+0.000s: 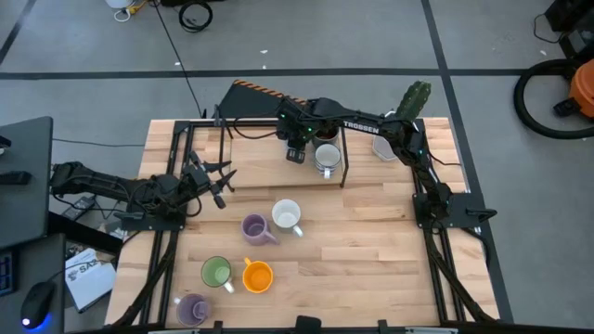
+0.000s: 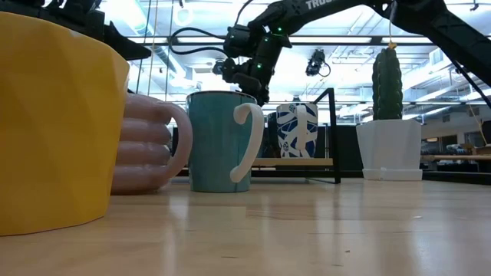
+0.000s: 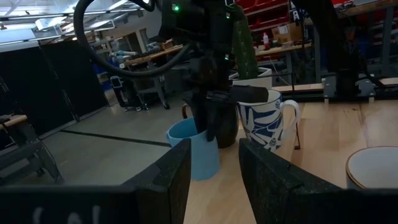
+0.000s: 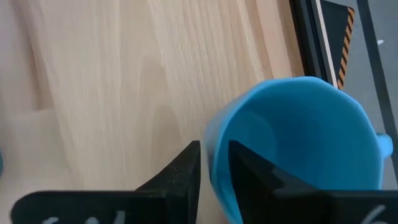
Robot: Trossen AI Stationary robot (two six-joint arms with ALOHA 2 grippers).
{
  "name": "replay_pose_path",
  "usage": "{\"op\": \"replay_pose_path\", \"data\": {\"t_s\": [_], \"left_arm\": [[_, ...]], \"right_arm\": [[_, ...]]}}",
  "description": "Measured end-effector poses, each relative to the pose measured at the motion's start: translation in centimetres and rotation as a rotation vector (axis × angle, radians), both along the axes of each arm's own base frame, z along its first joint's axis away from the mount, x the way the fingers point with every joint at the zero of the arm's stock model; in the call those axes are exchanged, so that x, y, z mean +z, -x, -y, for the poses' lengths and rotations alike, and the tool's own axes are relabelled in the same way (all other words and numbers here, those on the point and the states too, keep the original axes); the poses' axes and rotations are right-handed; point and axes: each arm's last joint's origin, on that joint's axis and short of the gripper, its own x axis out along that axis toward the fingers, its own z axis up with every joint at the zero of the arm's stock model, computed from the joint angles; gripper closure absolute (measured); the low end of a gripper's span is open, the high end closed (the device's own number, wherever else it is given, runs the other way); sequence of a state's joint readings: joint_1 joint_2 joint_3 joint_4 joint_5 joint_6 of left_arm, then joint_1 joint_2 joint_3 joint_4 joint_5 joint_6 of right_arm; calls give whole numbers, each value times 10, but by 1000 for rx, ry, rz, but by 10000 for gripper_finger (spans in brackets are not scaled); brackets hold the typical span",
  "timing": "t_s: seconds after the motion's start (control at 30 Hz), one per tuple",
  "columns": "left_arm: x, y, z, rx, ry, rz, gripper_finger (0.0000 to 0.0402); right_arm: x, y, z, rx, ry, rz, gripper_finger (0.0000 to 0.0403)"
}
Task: Place coffee mugs
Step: Put the green mug on the shelf
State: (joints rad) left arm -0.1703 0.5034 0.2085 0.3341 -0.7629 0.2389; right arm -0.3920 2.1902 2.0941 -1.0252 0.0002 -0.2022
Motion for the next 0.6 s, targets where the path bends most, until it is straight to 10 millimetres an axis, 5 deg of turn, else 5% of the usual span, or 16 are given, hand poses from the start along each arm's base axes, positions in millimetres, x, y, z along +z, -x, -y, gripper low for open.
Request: {"op": "replay_pose_path", "data": {"t_s": [0.6], "left_arm": [[-1, 0, 0, 0, -1, -4, 261]], "right_arm": [[18, 4, -9, 31, 64, 15, 210]]}}
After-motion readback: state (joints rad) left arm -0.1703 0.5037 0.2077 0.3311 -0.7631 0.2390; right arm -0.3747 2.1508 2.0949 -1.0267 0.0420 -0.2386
